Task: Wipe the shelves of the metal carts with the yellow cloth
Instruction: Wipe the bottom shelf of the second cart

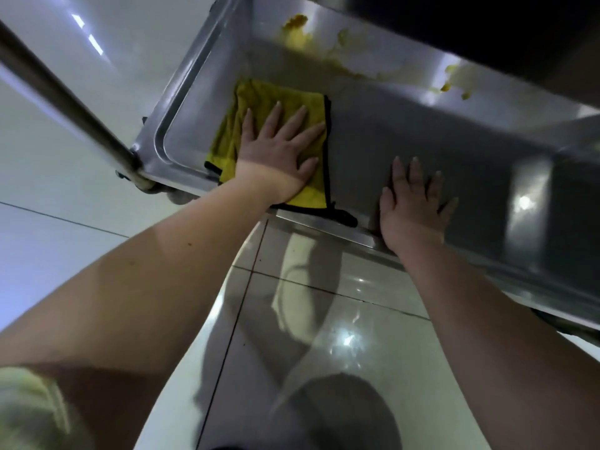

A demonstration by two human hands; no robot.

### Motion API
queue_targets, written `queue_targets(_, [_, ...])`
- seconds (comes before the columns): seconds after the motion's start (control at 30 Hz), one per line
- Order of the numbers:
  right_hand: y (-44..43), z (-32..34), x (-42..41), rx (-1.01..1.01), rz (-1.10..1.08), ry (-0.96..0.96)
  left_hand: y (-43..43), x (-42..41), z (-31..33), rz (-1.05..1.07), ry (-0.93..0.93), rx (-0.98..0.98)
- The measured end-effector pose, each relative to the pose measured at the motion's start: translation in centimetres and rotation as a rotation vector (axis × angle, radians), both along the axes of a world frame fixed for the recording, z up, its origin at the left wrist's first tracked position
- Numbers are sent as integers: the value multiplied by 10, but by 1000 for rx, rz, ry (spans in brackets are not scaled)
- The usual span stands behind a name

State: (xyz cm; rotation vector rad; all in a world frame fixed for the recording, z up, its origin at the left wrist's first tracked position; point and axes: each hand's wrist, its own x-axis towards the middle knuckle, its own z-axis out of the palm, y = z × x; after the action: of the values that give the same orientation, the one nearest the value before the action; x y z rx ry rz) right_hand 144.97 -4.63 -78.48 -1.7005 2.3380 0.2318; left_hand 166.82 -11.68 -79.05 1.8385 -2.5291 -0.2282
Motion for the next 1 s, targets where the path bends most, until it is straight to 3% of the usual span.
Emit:
queue_targets(0.1, [-5,-2,32,14,151,-10,-1,-5,0,7,-6,17])
queue_targets(0.33, [-2,-3,36,24,127,41,24,-41,6,-132,4,38])
queue_targets(0.5, [0,-2,34,-22,116,-7,15,-4,7,-158,49,61])
queue_targets(0.73, [0,-5,38,-19,109,30,-19,112,5,180,-69,64])
queue_targets(1.0, [0,-8,36,-27,128,66,-64,48,1,165,53,45])
